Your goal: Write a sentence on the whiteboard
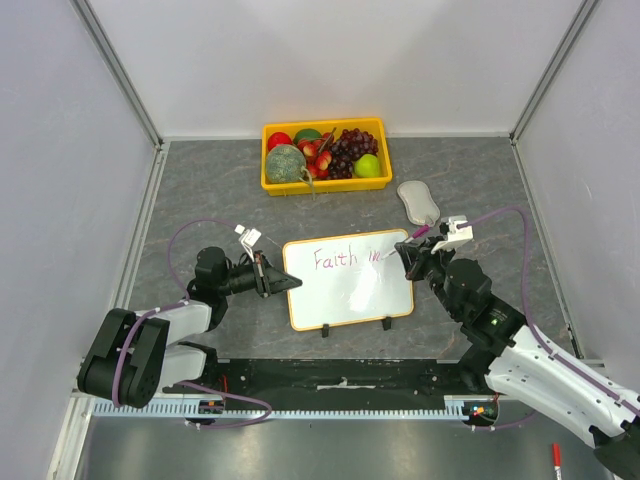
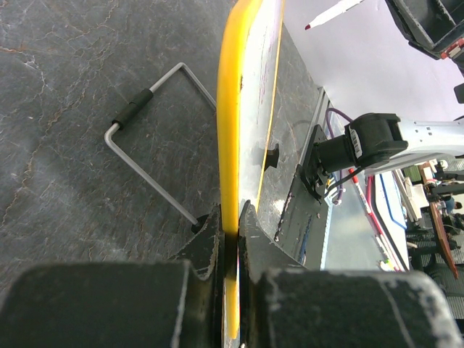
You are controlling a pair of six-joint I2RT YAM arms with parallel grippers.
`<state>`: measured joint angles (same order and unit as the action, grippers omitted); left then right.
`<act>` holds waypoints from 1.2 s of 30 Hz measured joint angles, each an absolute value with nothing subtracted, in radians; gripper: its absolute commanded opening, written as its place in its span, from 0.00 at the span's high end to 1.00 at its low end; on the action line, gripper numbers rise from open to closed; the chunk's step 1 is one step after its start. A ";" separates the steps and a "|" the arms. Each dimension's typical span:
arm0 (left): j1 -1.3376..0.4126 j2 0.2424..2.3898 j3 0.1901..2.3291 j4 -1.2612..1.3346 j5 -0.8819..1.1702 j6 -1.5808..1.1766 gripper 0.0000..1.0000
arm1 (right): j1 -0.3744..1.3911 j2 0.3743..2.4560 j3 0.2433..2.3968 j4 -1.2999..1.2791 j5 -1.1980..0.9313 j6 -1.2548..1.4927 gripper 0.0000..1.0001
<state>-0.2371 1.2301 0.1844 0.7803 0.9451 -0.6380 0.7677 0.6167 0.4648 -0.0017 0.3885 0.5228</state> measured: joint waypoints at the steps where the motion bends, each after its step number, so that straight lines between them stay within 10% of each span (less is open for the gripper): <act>1: -0.237 1.230 0.184 0.780 0.945 -0.638 0.98 | 0.768 0.617 0.465 -0.002 0.388 0.522 1.00; 36: -0.237 1.230 0.184 0.780 0.945 -0.638 0.98 | 0.768 0.692 0.496 0.047 0.262 0.486 1.00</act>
<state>-0.2375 1.2301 0.1844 0.7803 0.9455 -0.6380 0.7681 0.6922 0.4957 0.0475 0.2619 0.4858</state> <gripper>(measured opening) 0.073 0.041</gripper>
